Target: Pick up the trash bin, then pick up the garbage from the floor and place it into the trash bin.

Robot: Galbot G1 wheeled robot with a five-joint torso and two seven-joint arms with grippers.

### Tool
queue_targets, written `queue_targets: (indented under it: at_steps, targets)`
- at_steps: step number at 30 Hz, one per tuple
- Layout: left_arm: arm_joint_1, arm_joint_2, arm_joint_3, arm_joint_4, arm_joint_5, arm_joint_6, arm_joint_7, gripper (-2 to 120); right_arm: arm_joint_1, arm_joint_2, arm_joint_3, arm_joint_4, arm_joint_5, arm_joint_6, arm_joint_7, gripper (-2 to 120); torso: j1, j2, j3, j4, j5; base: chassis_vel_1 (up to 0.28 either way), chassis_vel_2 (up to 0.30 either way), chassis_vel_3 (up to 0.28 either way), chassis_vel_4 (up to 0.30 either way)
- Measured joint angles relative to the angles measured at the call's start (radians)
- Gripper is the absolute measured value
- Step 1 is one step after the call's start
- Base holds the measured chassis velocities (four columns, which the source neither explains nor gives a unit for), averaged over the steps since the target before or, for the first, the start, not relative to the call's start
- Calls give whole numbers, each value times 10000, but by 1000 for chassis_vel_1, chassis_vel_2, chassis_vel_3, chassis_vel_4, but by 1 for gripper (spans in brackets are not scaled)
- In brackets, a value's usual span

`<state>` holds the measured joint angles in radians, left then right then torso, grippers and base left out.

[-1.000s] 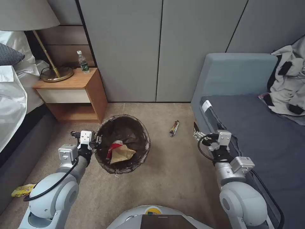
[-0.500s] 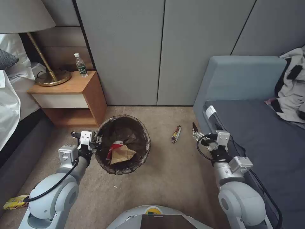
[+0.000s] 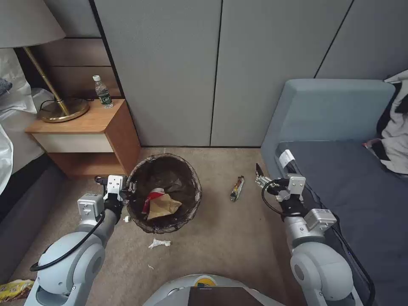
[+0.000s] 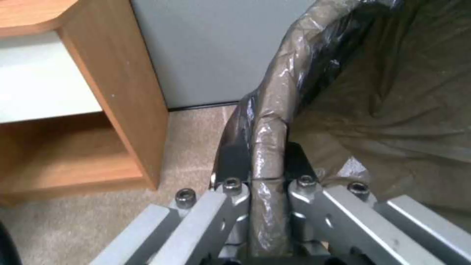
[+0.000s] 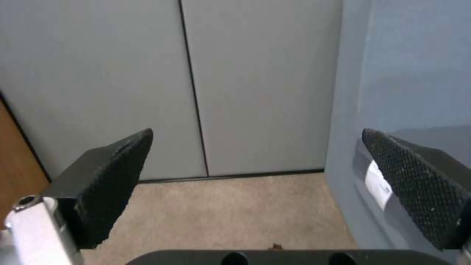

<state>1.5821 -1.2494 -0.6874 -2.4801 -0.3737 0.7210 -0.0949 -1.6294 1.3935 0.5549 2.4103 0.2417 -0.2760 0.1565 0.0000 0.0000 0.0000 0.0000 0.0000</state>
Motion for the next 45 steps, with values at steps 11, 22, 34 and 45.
queue_targets:
  at_steps: [11,22,34,45]
  targets:
    - [-11,-1,-18,0,-3,0,-3,3,13,7,-28,-25,0,25,19,100,0,0,0,-1,0,-114,114,118,-131]
    - [-28,-20,-22,3,-5,-8,-10,3,29,8,-56,-30,0,31,36,100,1,0,0,-1,1,-118,118,116,-113]
    - [-31,-32,-23,-32,-8,-11,-17,3,166,-29,-325,-159,75,-102,548,100,0,0,0,0,0,-66,69,75,-73]
    - [8,-16,-7,-174,-18,0,-45,3,883,-278,-1016,-1001,363,-951,1388,100,0,0,-1,-1,0,0,0,0,0]
